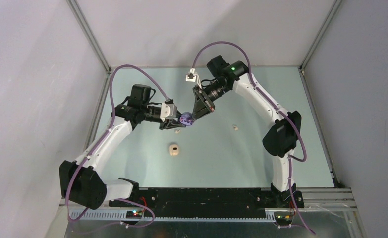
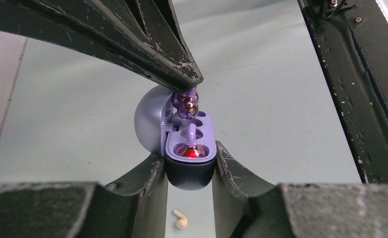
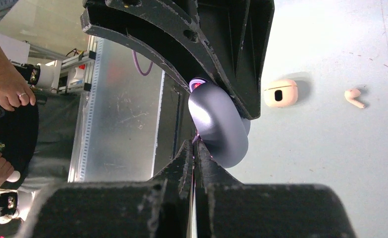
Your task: Insert the wireless bluetooth earbuds into the charging case
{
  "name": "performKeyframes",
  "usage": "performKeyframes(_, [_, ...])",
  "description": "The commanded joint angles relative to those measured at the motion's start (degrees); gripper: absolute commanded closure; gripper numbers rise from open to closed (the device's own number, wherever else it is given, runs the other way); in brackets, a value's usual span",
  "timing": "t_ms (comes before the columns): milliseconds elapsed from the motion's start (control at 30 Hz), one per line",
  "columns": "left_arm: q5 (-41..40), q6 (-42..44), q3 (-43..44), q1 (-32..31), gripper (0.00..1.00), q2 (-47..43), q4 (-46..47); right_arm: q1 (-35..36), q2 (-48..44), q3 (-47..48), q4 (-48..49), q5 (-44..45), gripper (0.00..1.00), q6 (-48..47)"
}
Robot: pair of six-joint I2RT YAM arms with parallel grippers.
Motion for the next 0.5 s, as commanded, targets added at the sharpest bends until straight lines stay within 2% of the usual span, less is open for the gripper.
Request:
performKeyframes(0, [4.2, 1.2, 2.87, -0.54, 1.0, -1.63, 0.07, 0.61, -2.15, -0.57, 3.53, 2.64, 1.0, -0.12])
performKeyframes(233, [4.33, -3.92, 1.54, -0.57, 1.0, -2.64, 5.25, 1.4, -2.29, -1.62, 3.54, 2.79, 1.0, -0.31])
performKeyframes(467, [4.11, -4.0, 1.17, -0.61, 1.0, -2.94, 5.69, 1.26, -2.2, -1.63, 3.82, 3.63, 1.0, -0.08])
